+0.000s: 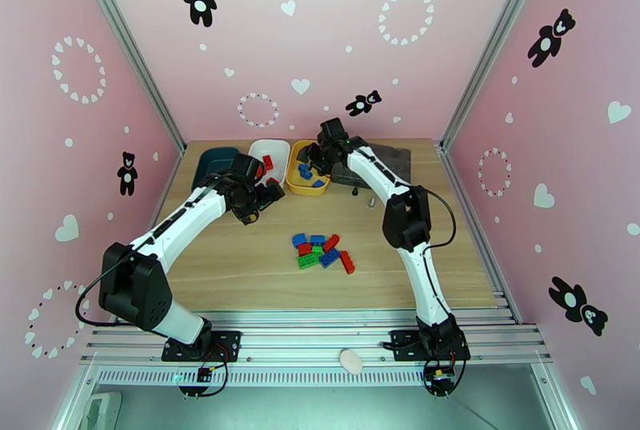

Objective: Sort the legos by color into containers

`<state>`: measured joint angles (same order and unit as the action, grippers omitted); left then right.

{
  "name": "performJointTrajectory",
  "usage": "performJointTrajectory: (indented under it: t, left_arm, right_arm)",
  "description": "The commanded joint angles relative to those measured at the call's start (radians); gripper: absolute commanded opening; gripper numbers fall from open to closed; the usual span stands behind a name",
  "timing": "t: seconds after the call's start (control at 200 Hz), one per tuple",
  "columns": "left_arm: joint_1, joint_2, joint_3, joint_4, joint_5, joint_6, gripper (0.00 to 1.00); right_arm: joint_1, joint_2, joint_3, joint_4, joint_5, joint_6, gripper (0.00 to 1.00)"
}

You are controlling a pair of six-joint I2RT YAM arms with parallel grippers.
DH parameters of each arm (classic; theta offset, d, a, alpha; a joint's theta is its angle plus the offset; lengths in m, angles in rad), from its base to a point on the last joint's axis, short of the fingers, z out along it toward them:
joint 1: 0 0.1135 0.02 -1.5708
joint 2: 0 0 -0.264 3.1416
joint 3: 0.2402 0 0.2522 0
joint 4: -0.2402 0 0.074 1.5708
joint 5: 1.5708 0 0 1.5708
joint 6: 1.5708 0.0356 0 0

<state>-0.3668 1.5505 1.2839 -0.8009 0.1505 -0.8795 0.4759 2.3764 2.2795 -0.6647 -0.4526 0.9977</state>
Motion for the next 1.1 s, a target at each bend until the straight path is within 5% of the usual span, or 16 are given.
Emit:
performJointTrajectory:
  t: [0.0,0.185,0.621,1.096]
  left_arm:
    - [0.007,-0.019,0.004,-0.021,0.015,0.012,0.95]
    - [0.004,-0.033,-0.022,-0.021,0.006,0.011,0.92]
    - [-0.134,-0.012,-0.084,-0.001,-0.047,-0.027,0.86]
    - [-0.122,-0.013,-0.074,0.008,-0.051,-0.052,0.87]
  right_arm:
    - [0.013,-0.032,0.033,-0.073,0.014,-0.050,0.62]
    - [0.027,-0.198,-0.126,-0.166,0.082,-0.170,0.61]
    - [0.063,-0.676,-0.870,-0.217,0.232,-0.287,0.59]
    - [0.282,-0.835,-1.215,-0.293,0.357,-0.303,0.53]
